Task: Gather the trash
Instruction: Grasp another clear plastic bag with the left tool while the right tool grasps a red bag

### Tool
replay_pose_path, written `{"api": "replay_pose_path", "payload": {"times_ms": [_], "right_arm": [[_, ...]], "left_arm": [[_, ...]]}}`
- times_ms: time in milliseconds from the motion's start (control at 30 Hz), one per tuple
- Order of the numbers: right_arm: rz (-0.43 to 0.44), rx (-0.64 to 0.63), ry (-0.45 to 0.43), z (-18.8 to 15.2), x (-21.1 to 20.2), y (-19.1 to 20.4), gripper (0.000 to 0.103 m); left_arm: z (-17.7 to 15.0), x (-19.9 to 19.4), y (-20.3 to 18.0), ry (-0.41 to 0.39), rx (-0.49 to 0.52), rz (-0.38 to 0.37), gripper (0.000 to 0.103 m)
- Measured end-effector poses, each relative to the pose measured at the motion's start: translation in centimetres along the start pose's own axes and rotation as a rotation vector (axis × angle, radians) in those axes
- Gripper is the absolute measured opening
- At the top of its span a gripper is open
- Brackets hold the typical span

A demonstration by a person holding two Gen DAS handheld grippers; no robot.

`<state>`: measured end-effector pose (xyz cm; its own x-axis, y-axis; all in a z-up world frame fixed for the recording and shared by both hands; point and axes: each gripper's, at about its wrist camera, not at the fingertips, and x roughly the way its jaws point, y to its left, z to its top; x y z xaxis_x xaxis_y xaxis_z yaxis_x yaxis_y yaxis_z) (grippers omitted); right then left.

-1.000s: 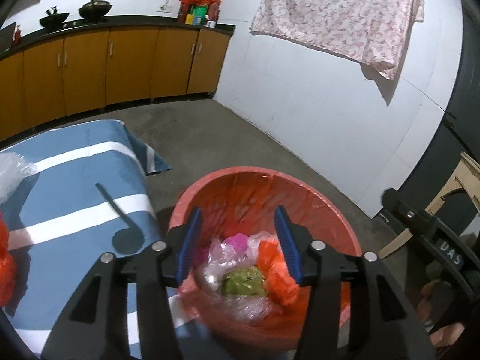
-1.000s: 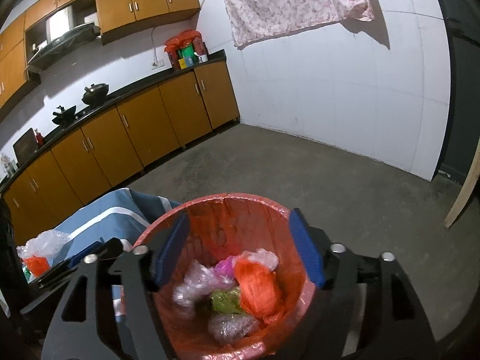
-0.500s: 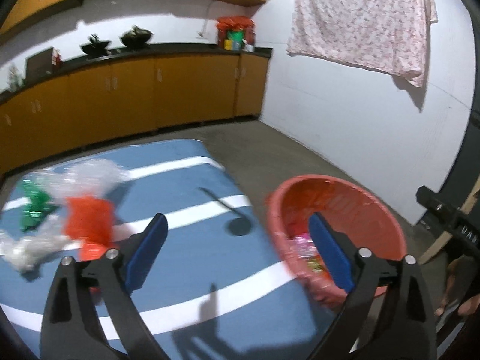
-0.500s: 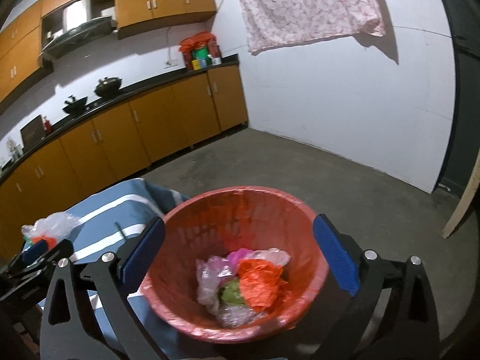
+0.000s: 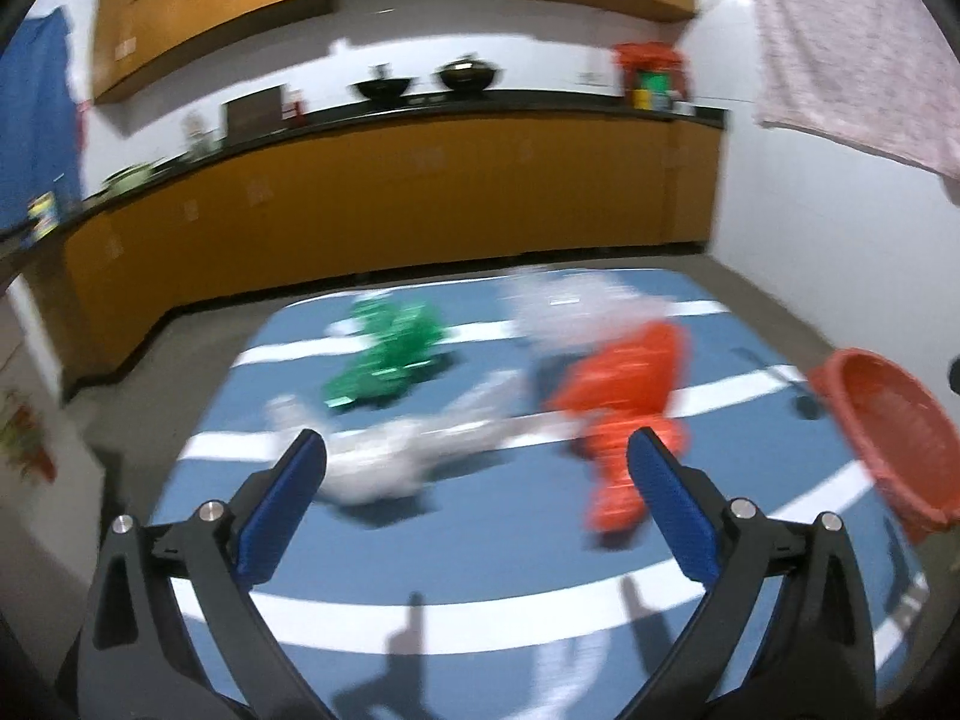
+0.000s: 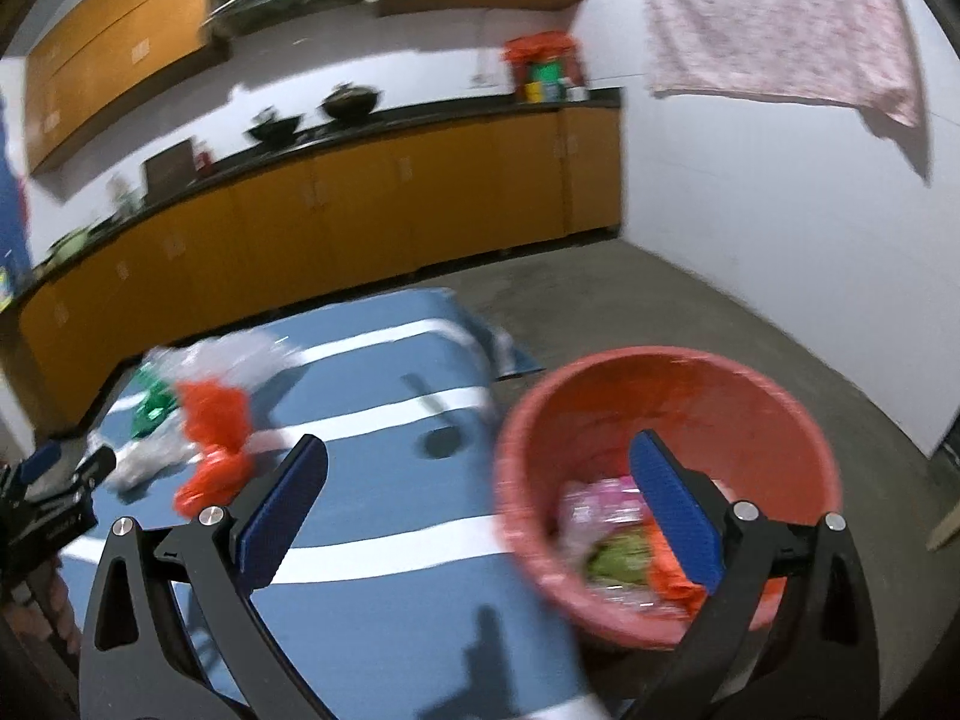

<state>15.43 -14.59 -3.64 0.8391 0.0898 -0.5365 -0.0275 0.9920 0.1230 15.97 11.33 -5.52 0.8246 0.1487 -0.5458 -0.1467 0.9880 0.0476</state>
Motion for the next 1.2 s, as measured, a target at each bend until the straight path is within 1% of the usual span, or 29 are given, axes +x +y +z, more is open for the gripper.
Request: {"api": "replay_pose_path", "payload": {"times_ms": [67,233,400,533,600,700,833,900,933,967,1000,1133,1200], "right_arm": [[0.034,-0.020,0.022,-0.1,0.9,2.0,0.100],[0.108,-0.056,0.068,-0.4,3.5,6.8,0.100],[0.162,-0.035,0.118,-0.6,6.4,10.1,0.100],[0.176,-0.053,0.155,-1.1,8.4,12.7,0.098],[0.166,-0.084,0.167,-1.4,9.5,13.9,0.096],[0.146,-0.113,0.200,-1.8,11.1,15.0,0.090],[0.140,-0.116,0.241,-2.2,12.4,15.4,0.083],[0.151,-0.126,0.264,-2.4,12.7,15.4,0.070],[0.157,-0.133,0.281,-2.6,12.9,15.4,0.065],[0.158,-0.140,0.290,-2.7,13.0,15.5,0.057],[0.159,-0.147,0.295,-2.8,12.9,15.3,0.054],[0.162,-0.152,0.281,-3.0,11.9,14.6,0.050],[0.158,-0.148,0.275,-3.1,11.3,13.7,0.049]], "left_arm": [[-0.5,0.2,2.8,0.007,-0.042,0.048,0.098],[-1.1,0.1,7.2,0.011,-0.103,0.110,0.098],[-1.4,0.8,9.7,0.018,-0.135,0.132,0.098],[-1.6,1.3,11.0,0.022,-0.154,0.136,0.098],[-1.6,1.6,11.5,0.023,-0.158,0.135,0.098],[-1.5,1.8,11.8,0.019,-0.155,0.128,0.098],[-1.3,2.1,11.9,0.008,-0.139,0.115,0.098],[-1.2,2.3,11.7,0.003,-0.132,0.103,0.099],[-1.0,2.4,11.6,0.000,-0.128,0.094,0.099],[-0.9,2.6,11.5,0.000,-0.124,0.087,0.099],[-0.7,2.9,11.3,0.004,-0.117,0.074,0.099],[-0.4,3.9,10.1,0.020,-0.082,0.039,0.099],[-0.3,4.4,9.1,0.024,-0.042,0.026,0.099]]}}
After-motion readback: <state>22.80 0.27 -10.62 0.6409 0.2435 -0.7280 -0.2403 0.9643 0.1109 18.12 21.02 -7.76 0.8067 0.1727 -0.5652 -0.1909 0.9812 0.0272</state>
